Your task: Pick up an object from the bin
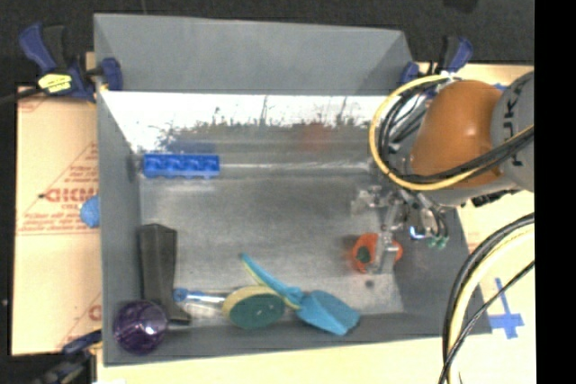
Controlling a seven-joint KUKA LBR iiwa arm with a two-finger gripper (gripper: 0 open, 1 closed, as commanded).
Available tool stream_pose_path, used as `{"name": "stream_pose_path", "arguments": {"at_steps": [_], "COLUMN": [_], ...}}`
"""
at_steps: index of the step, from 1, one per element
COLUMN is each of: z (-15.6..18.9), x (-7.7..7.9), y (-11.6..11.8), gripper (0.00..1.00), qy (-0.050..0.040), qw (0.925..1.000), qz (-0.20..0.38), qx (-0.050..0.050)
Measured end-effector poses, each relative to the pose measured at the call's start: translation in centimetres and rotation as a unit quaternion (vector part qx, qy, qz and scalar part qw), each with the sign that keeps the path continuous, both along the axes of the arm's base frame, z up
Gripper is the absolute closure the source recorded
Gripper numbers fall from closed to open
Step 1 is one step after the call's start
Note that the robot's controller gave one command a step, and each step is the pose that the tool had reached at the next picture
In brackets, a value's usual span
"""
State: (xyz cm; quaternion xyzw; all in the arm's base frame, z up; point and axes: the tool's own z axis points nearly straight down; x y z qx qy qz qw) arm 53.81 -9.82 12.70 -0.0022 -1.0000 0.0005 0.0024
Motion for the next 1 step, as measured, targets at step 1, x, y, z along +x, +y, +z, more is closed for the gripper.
{"name": "stream_pose_path", "arguments": {"at_steps": [1], "z": [0.44], "x": [0.21], "y": [0.02], "gripper": [0.0], "qy": [-0.004], "qw": [1.0], "qz": [0.003], "qx": [-0.001]}}
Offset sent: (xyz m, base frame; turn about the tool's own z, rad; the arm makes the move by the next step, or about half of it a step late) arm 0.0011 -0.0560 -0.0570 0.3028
